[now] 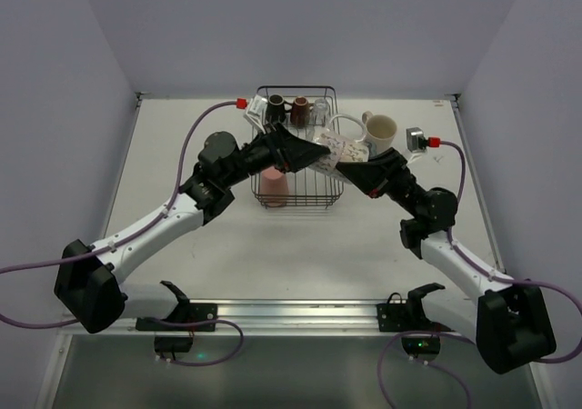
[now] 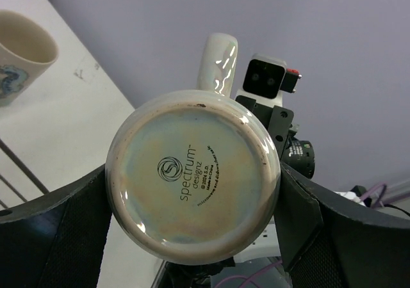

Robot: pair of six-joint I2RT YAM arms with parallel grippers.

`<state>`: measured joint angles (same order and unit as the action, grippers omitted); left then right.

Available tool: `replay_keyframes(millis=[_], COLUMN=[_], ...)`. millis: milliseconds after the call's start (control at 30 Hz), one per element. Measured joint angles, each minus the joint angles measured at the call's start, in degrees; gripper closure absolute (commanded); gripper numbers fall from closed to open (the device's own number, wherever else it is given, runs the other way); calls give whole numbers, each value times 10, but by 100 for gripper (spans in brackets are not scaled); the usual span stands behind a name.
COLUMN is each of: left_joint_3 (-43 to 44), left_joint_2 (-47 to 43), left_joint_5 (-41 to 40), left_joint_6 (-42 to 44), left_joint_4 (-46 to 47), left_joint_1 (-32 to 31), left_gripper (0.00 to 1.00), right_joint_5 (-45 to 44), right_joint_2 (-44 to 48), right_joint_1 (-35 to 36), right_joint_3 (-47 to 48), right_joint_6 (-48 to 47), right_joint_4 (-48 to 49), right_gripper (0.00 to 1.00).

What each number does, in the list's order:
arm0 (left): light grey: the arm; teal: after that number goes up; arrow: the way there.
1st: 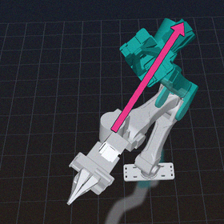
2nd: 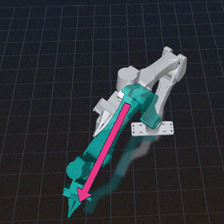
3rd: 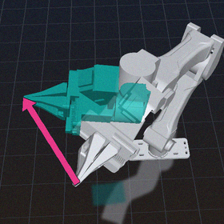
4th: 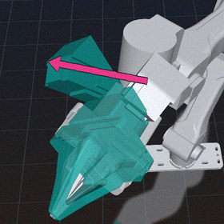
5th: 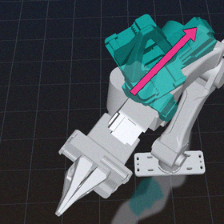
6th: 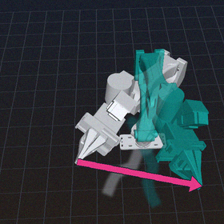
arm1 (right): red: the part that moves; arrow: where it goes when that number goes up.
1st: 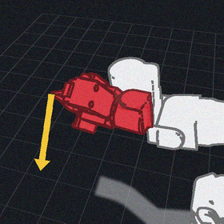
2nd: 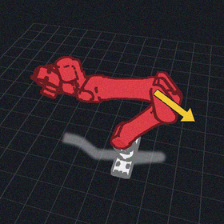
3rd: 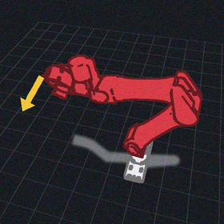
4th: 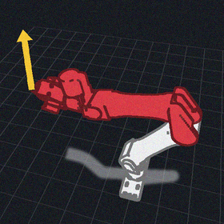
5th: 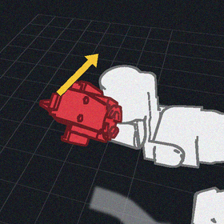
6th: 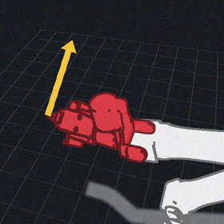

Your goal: Unload the cups from the dish rack

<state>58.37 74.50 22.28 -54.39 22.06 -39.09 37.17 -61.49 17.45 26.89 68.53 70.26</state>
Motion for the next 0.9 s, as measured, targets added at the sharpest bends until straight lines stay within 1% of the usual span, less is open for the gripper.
replay_keyframes(millis=[33,67,133,167,233,267,300,333,367,467,567,733,900], left_joint_3=[-2,-3,-4,-5,-5,-5,-5,-5,-5,-5,-5,-5,-7], left_joint_2=[-2,-4,-10,-13,-17,-20,-22,-27,-32,-48,-57,-77,-104], left_joint_5=[2,5,6,5,6,6,5,4,3,-9,-20,-19,-32], left_joint_6=[-10,-22,-31,-31,-26,-23,-20,-15,-10,34,73,105,151], left_joint_4=[9,17,28,30,30,25,20,13,4,-28,-52,-54,-64], left_joint_1=[-1,-1,-5,-8,-11,-13,-14,-15,-17,-21,-22,-19,-19], left_gripper=[78,59,41,28,20,14,11,5,0,0,0,0,0], right_joint_5=[1,0,-1,-2,-3,-2,-2,-2,-2,-2,-4,-32,-37], right_joint_2=[0,2,13,17,29,36,42,52,64,103,121,124,124], right_joint_1=[3,7,10,12,13,14,14,15,17,19,20,11,10], right_joint_3=[0,0,0,0,-1,-3,-4,-5,-6,-6,-8,-17,-20], right_joint_6=[13,20,24,26,24,22,19,14,9,-14,-24,-22,-15], right_joint_4=[17,30,49,52,49,43,34,20,6,-54,-98,-135,-161], right_gripper=[92,100,100,100,100,100,100,100,100,100,100,100,100])
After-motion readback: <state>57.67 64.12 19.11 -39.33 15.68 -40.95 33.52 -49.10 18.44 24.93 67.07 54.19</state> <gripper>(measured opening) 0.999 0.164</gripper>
